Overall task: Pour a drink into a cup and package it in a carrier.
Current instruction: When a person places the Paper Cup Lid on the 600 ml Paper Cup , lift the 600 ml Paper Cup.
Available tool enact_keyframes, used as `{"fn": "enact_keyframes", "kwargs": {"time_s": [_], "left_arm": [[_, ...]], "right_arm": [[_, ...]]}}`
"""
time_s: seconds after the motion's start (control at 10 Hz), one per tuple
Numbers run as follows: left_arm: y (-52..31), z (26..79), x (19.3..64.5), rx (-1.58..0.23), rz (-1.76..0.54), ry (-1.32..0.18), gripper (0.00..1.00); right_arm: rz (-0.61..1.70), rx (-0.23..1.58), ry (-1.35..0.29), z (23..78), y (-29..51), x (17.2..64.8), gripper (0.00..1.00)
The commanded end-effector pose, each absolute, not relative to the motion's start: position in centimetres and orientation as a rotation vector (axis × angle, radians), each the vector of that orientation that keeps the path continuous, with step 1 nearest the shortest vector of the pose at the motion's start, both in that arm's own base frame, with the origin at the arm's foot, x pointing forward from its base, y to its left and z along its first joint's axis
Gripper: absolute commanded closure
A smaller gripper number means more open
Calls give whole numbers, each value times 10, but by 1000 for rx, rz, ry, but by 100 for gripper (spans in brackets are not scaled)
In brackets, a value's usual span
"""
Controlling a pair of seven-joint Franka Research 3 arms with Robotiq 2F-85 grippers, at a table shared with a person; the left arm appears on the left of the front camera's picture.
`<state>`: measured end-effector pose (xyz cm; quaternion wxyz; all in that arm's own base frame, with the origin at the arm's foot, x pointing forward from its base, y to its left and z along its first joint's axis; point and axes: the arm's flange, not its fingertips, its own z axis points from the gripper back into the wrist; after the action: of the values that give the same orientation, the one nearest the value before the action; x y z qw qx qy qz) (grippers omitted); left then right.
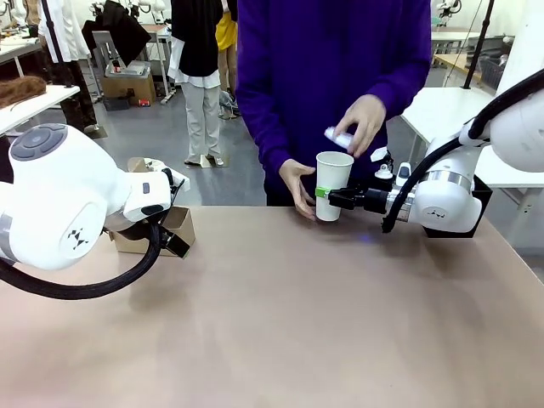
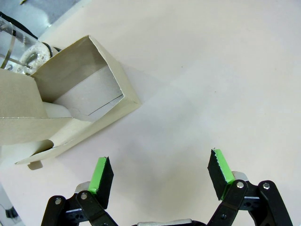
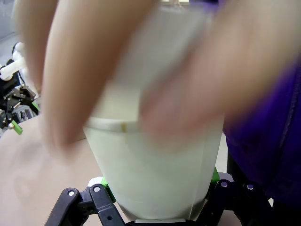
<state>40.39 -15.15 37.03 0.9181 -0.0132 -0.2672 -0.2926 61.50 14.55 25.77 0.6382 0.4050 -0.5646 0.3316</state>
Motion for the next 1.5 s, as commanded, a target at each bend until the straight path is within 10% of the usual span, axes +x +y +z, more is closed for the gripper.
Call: {"fn": "enact_keyframes", "kwargs": {"time_s": [0.0,1.4], "left_arm": [[-151,371,404,-29,-601,-550,0],[-151,371,404,-29,-601,-550,0]], "right_arm": [[756,926,-1291,263,146,613,19],[756,926,-1291,263,146,613,19]]}}
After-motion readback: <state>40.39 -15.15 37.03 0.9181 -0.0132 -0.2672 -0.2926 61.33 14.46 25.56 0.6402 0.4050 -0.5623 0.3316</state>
